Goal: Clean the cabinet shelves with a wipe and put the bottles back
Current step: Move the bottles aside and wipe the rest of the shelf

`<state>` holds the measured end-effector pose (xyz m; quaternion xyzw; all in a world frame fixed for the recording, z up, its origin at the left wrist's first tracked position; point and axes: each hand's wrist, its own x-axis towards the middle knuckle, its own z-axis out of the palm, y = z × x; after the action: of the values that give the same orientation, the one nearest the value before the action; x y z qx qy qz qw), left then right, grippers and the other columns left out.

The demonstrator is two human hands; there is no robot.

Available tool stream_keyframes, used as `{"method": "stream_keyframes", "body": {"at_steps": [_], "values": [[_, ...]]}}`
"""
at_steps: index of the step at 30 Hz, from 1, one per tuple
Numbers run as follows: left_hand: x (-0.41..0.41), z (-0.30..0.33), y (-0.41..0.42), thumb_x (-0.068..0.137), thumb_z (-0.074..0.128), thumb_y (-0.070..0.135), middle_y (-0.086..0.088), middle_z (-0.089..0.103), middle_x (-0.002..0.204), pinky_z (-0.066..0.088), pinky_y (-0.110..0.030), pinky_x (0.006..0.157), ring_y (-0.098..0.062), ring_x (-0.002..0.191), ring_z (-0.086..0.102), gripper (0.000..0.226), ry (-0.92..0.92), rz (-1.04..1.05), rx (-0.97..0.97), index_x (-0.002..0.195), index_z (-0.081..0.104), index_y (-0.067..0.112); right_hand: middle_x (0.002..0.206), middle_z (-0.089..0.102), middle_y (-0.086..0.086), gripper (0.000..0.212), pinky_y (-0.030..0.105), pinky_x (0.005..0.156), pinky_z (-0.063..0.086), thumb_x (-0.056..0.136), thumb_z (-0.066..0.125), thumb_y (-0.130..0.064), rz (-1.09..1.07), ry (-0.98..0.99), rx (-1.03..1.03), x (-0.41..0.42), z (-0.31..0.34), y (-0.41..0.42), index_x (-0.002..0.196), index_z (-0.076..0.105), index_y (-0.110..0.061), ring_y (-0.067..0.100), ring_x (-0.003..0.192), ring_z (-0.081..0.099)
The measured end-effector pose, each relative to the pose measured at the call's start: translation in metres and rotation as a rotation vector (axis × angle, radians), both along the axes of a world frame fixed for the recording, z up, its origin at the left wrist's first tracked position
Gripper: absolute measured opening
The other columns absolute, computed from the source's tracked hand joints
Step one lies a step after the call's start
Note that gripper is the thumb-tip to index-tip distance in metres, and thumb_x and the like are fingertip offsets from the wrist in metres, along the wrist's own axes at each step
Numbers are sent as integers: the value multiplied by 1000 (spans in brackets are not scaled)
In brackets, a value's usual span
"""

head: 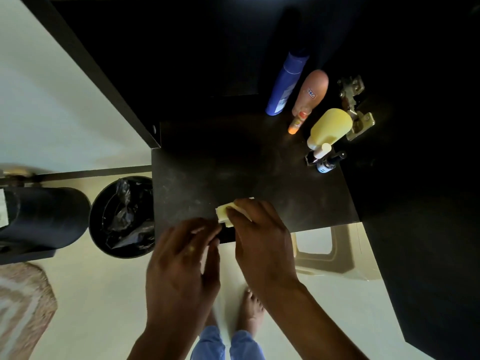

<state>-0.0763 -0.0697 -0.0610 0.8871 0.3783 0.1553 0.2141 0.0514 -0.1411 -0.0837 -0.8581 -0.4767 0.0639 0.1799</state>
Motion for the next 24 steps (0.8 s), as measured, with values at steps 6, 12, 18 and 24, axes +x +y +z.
{"method": "stream_keyframes", "body": {"at_steps": [6,12,18,24], "values": [[-8,-16,-12,80,80,12,5,71,111,54,-37,81,-21,98,62,34,67,-12,-17,113,77,23,104,67,8,31,37,71,58,70,65,-2,-184,-89,-38,40,-3,6,97,77,-10,34,95,63],[-13,-19,-9,82,78,14,3,70,116,53,-35,86,-22,101,62,36,103,18,-39,117,75,23,96,66,13,31,39,71,54,69,63,2,-163,-194,-27,77,-4,75,94,78,-8,38,88,63],[-21,-23,2,81,77,9,3,72,112,50,-34,91,-22,102,61,34,64,94,-11,113,77,21,96,67,3,16,34,72,57,76,78,-11,221,-32,-31,5,0,61,91,76,-14,23,90,60],[-38,-27,15,83,79,11,-1,71,116,50,-38,96,-23,110,61,28,11,211,6,111,78,17,101,70,3,30,31,80,55,77,76,-8,10,-128,-129,27,0,57,104,79,-19,26,96,66]]}}
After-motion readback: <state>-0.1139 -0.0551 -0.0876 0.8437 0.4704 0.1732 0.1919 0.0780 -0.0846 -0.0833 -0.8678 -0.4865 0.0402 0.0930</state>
